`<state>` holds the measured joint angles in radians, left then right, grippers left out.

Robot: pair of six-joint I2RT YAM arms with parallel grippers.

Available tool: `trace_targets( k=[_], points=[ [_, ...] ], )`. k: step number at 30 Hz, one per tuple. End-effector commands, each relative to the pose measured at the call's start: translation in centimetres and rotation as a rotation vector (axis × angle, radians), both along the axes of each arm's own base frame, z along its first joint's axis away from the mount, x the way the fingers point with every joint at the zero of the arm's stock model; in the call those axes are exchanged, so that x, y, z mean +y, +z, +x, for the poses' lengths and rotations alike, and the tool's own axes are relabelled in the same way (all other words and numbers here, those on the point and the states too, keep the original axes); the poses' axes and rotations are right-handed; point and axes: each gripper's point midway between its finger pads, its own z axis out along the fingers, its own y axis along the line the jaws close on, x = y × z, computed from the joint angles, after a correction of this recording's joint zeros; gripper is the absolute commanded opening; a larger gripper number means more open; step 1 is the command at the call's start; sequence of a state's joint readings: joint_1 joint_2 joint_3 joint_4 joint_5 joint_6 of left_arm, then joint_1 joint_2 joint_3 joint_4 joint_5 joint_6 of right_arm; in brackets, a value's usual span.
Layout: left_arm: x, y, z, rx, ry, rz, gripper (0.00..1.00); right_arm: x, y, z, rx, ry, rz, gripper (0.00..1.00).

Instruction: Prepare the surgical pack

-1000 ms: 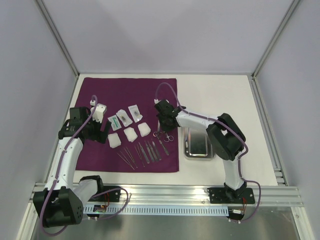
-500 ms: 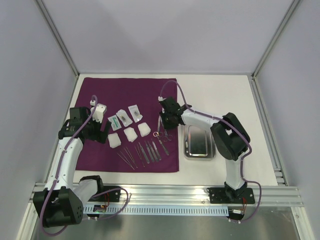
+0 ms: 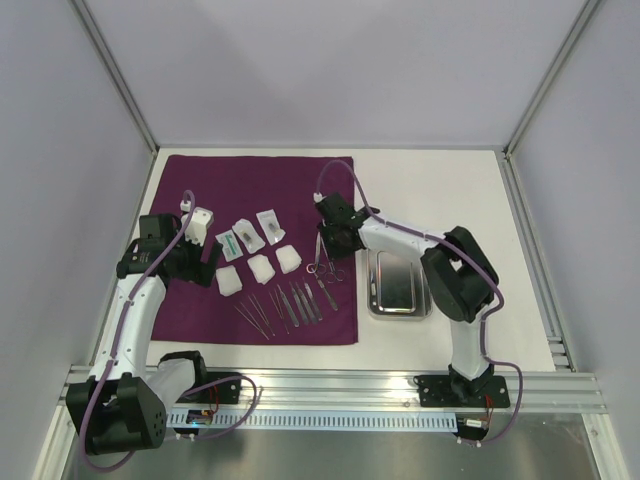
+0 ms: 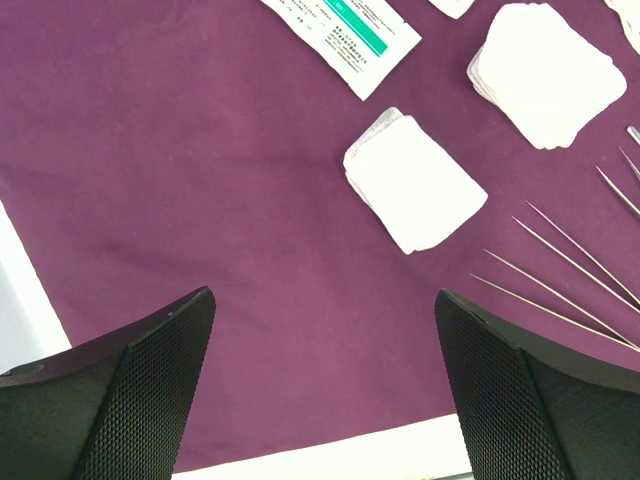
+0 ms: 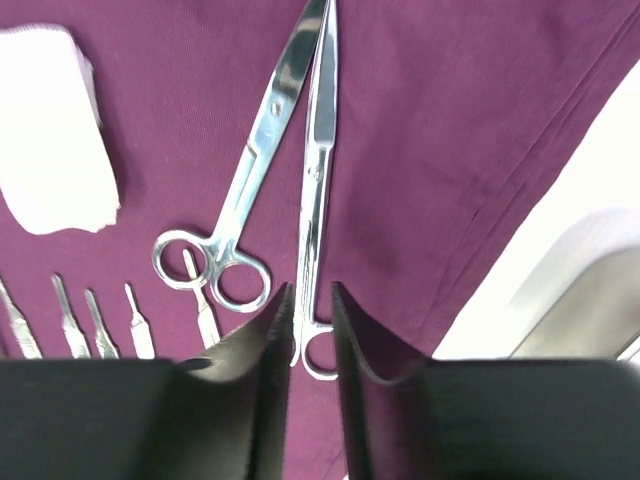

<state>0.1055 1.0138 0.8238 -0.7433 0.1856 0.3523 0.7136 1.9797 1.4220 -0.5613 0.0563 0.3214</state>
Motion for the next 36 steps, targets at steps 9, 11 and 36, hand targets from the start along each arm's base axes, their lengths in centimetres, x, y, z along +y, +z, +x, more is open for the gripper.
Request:
trace_targets(
  k=[9, 11, 36],
  points=[
    [0.1, 0.1, 0.2, -0.019, -0.014, 0.007, 1.0, -0.1, -2.2, 0.0, 0.036, 0.025, -0.103, 0.33],
    [0.1, 0.2, 0.3, -0.022, -0.015, 0.006, 1.0, -0.1, -3.2, -0.1, 0.051, 0.029, -0.116, 0.33],
    [0.1, 0.3, 0.3, -0.022, -0.018, 0.011, 1.0, -0.8, -1.5, 0.1, -0.036, -0.03, -0.096, 0.0]
  ],
)
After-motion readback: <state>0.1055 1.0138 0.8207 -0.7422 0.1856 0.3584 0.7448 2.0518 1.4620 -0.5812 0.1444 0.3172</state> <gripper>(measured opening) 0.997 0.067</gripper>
